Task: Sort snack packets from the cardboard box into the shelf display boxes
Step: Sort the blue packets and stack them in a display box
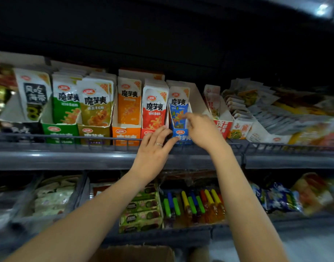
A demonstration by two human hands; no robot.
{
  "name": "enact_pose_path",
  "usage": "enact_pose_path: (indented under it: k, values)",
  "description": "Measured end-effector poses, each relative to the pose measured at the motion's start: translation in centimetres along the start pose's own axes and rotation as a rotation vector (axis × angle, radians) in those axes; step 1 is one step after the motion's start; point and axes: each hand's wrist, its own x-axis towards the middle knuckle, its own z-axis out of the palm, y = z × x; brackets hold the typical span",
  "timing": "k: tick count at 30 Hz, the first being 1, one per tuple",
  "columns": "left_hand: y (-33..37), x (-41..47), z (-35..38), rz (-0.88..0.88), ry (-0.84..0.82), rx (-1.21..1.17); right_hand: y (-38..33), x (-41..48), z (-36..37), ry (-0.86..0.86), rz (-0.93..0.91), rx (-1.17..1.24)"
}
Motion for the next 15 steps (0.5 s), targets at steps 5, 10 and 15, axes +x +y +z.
enact_pose_path:
  k: [5, 10, 15]
  values:
    - [-0.4, -1.9, -3.4, -0.169, -0.176, 0.010, -2.3, -2.4, 1.2, -0.092, 0.005, -0.119]
    - [-2.3, -2.1, -6.1, -0.083, -0.447, 0.045, -3.7, -3.3, 1.1, -0.085, 0.000, -0.041]
    - [-2.8, -1.3, -7.2, -0.073, -0.612, 0.002, -3.4, -3.6, 1.0, -0.099, -0.004, 0.076]
